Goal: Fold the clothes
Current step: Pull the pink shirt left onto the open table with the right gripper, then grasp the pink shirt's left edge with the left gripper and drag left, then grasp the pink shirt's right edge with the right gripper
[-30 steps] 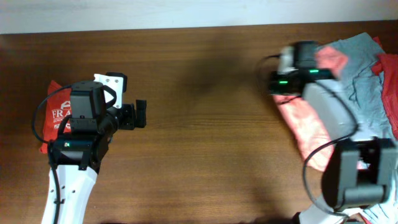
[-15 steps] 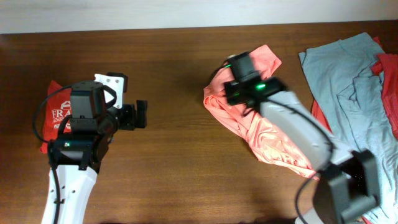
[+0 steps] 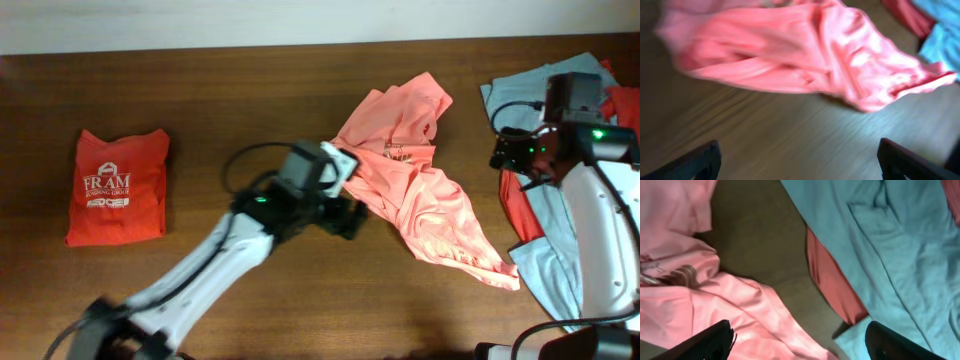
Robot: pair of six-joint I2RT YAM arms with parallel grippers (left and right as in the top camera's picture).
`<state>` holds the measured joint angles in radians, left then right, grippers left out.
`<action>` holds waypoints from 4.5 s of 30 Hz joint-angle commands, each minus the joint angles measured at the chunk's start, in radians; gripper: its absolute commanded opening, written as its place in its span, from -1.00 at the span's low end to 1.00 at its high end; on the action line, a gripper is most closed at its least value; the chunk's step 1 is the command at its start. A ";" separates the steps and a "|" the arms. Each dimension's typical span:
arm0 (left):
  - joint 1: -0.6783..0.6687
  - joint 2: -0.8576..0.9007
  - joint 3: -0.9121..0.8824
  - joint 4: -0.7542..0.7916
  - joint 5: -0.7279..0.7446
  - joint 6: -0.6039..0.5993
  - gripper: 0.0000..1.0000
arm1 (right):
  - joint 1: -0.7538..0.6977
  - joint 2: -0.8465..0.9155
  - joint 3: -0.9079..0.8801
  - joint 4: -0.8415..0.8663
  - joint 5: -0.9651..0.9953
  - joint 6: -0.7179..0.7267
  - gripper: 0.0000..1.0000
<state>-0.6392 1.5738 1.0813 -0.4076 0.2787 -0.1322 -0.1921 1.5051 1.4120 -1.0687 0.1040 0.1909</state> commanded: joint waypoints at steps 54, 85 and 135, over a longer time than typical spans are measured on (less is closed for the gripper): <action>0.663 -0.212 0.012 -0.108 -0.076 -0.177 0.08 | -0.064 -0.011 0.006 -0.015 -0.074 0.008 0.79; 0.483 -0.194 -0.266 -0.359 -0.301 -0.166 0.47 | -0.064 -0.010 0.005 -0.017 -0.075 0.005 0.80; 0.664 -0.390 0.030 -0.462 -0.478 -0.165 -0.99 | 0.209 0.475 0.003 0.294 -0.363 -0.184 0.68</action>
<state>0.0193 1.1873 1.1065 -0.8711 -0.1917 -0.2989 -0.0204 1.8996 1.4117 -0.8188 -0.2390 0.0181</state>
